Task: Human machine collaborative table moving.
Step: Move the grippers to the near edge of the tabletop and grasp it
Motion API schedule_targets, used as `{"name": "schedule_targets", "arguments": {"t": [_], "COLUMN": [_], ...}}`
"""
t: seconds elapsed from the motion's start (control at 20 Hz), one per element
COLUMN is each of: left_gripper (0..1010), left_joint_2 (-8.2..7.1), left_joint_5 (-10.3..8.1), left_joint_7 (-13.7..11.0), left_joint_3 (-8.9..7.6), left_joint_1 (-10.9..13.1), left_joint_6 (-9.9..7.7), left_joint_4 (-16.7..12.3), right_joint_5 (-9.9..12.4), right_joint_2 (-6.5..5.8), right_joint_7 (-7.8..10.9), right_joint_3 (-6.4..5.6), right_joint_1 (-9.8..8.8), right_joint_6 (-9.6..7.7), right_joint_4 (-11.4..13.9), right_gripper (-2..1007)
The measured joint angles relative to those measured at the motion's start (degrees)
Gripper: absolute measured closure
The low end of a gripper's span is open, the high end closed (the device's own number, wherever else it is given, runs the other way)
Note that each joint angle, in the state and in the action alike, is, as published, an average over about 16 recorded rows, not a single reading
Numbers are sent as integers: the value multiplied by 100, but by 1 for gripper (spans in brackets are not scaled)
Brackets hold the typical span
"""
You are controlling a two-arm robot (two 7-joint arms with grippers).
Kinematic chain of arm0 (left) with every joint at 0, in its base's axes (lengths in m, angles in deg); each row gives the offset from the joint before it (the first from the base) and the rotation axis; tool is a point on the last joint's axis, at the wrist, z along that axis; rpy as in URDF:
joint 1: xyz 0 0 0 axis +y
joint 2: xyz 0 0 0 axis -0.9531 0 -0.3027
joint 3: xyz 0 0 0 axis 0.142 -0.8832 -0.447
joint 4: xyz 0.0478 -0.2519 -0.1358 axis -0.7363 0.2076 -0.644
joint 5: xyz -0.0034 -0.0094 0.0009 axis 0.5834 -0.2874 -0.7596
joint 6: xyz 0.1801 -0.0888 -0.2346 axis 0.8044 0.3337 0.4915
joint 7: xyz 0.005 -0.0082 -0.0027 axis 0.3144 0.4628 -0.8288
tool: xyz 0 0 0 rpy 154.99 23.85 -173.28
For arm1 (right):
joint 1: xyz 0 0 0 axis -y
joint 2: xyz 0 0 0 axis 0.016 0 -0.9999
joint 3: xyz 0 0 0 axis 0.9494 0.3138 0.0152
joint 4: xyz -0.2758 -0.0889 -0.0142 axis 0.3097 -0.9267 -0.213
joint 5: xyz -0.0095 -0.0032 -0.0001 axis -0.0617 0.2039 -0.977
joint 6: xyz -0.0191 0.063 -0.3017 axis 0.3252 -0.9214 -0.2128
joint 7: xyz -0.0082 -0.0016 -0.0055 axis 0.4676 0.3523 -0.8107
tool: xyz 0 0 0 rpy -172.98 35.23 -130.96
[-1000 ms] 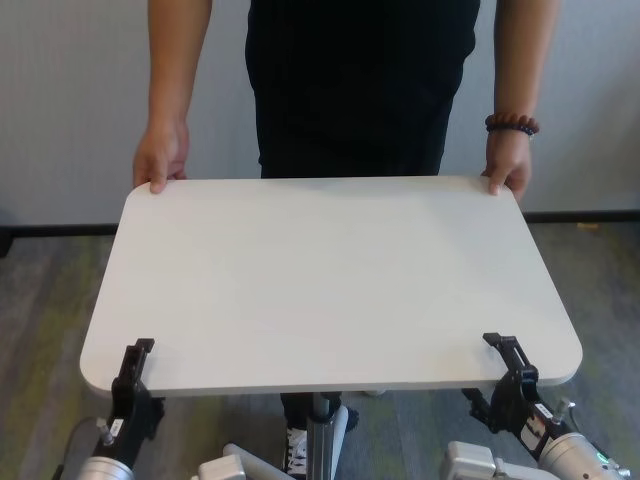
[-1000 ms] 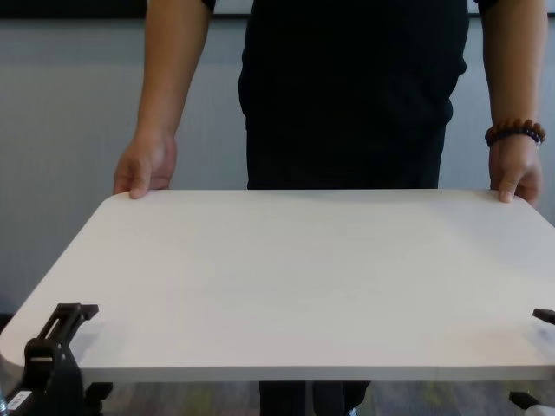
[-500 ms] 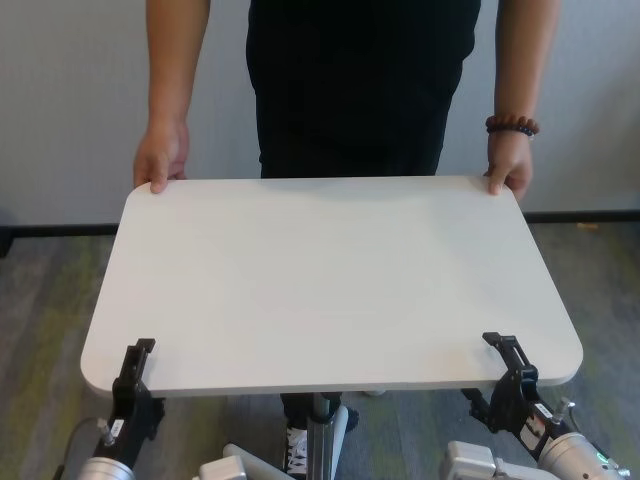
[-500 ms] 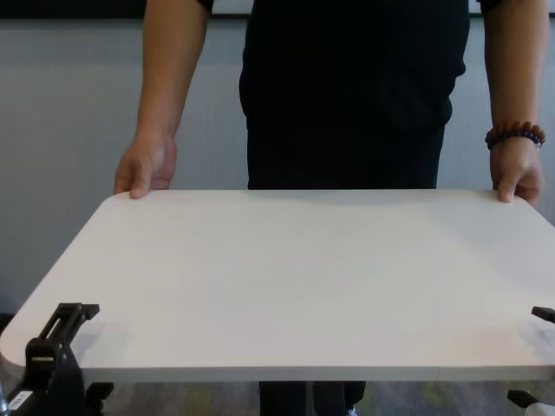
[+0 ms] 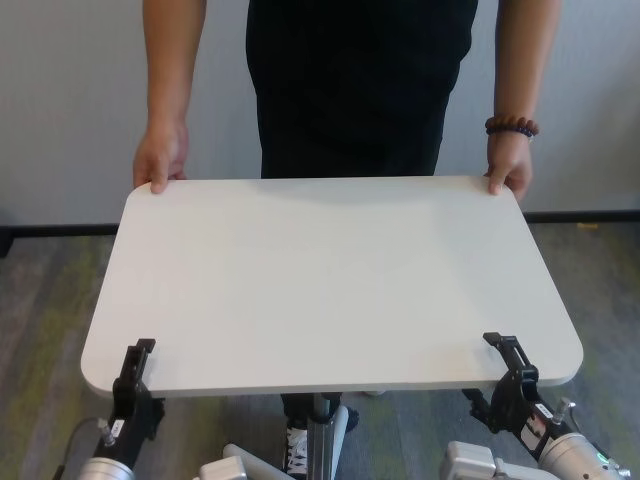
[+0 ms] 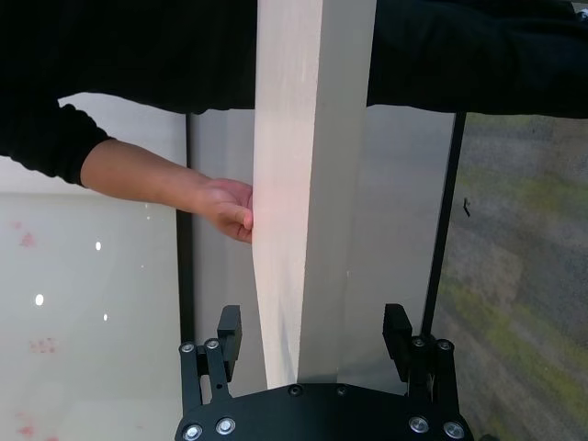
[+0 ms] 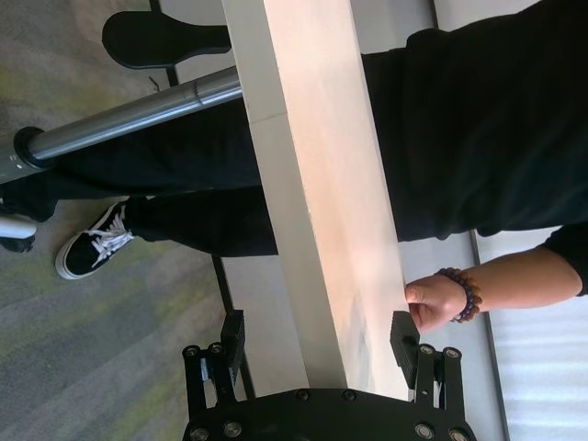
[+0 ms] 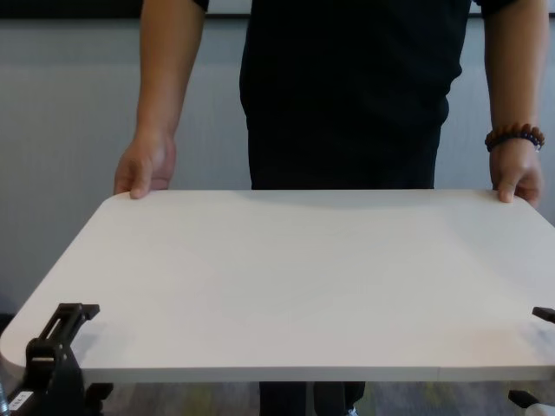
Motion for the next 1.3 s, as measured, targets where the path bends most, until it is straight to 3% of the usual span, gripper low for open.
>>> {"name": "schedule_targets", "arguments": {"t": [0.9,1.3], "left_gripper": [10,46], "left_joint_2": [-4,-5], "left_joint_5": [11,13], "left_joint_7": [8,9], "left_joint_3": [10,12], "left_joint_1": [-6,-7], "left_joint_6": [-19,-23], "left_joint_4": [0,0], "right_joint_5": [-2,-2], "right_joint_2": [-7,-8], "right_joint_7": [-2,-2], "right_joint_3": [7,9], "right_joint_1": [-3,-3], "right_joint_6": [-21,-25], "right_joint_4": [4,4], "right_gripper": [5,89]}}
